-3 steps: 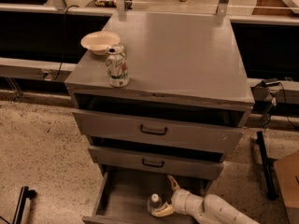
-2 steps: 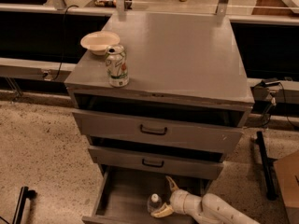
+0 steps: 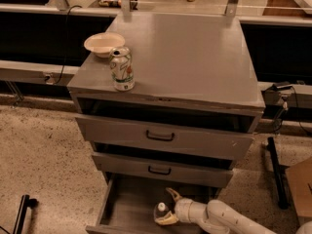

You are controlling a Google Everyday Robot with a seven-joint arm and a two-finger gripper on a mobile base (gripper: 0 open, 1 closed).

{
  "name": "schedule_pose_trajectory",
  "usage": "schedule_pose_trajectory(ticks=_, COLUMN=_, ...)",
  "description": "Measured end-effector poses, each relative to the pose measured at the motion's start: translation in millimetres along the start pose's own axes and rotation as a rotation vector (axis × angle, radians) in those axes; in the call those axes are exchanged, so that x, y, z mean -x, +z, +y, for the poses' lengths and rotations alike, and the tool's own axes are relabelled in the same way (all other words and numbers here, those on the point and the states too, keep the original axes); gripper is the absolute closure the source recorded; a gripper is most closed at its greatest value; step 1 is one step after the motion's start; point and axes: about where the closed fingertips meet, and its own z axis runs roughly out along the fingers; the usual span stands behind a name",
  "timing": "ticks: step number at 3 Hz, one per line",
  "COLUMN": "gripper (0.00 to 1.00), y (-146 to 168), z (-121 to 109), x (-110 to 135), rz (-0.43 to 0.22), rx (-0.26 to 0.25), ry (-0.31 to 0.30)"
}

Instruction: Pick blue plastic bottle from bottom drawer and place on counter

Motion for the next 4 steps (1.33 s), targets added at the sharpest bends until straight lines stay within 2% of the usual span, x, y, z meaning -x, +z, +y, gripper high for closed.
schedule_pose_trajectory(ticks=1, gripper=0.43, y=3, z=0, x=-8, rz=-0.015, rx=0.019, ry=0.030)
schedule_pose_trajectory(ticks=2, gripper=0.64, y=-3, z=-5, x=-9, rz=-0.106, rx=0.018, ry=0.080)
schedule_pose_trajectory(ticks=3, gripper=0.87, y=-39, z=-17, x=22, rz=-0.255, rx=0.029, ry=0.098)
schedule_pose_trajectory(ticks=4, gripper=1.00, y=-105, z=-22, x=64, rz=-0.317, rx=0.043, ry=0.051)
